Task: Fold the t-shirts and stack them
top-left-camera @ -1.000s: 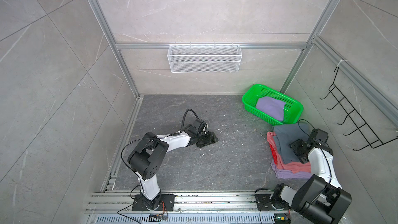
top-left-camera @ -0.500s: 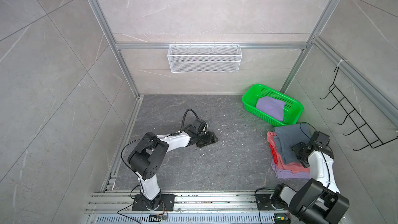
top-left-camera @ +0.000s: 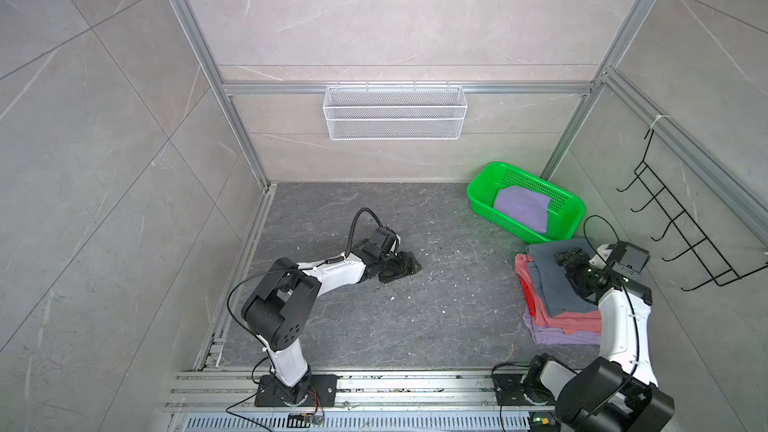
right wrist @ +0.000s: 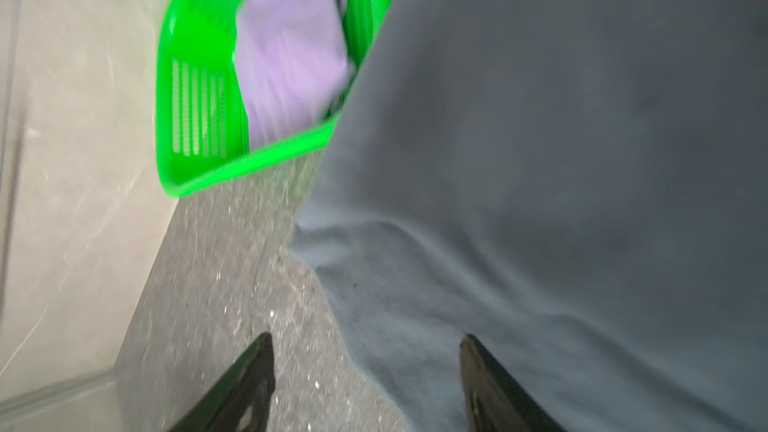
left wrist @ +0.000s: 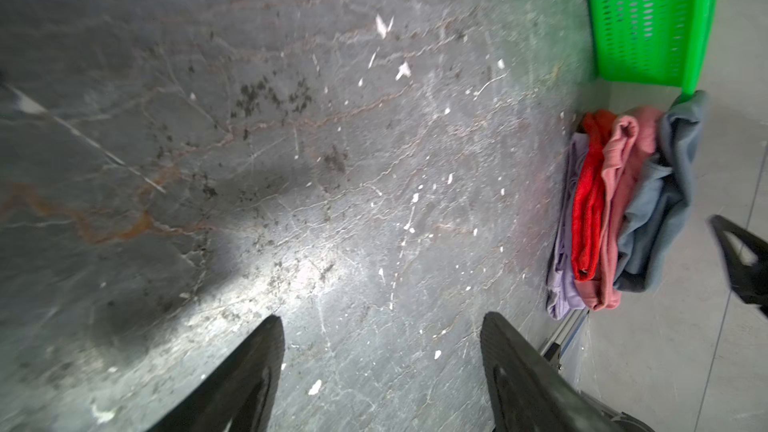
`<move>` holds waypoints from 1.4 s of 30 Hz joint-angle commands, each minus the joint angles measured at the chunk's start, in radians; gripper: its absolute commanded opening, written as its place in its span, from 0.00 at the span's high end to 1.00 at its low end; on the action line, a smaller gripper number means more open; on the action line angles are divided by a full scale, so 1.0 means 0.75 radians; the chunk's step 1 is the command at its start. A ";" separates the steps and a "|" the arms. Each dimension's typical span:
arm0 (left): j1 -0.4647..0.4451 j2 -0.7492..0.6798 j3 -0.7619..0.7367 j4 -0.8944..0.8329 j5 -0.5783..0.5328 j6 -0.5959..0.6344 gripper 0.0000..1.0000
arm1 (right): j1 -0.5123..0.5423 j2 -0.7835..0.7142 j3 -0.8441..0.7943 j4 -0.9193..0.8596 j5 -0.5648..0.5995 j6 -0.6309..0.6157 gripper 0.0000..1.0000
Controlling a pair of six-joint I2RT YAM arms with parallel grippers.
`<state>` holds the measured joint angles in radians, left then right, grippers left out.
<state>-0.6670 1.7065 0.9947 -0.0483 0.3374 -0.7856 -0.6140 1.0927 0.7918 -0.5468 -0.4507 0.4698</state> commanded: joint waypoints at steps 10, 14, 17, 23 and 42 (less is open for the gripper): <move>0.041 -0.336 -0.056 -0.147 -0.190 0.103 0.22 | 0.016 -0.032 -0.205 -0.082 0.296 -0.054 0.31; 0.054 -0.394 -0.082 -0.163 -0.220 0.104 0.21 | 0.015 -0.061 -0.181 -0.076 0.229 -0.073 0.29; 0.077 -0.448 -0.095 -0.185 -0.245 0.134 0.21 | 0.014 -0.124 -0.099 -0.063 0.113 -0.080 0.28; 0.169 -0.654 -0.143 -0.274 -0.426 0.255 0.17 | 0.042 -0.264 0.086 -0.020 -0.069 -0.072 0.01; 0.606 -0.999 -0.568 0.103 -1.053 0.751 0.00 | 1.154 -0.065 -0.239 0.534 1.043 -0.256 0.00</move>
<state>-0.2630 0.9794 0.6231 -0.1257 -0.3702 -0.3038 0.2020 1.0245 0.6456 -0.2771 0.1135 0.3119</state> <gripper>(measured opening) 0.997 0.991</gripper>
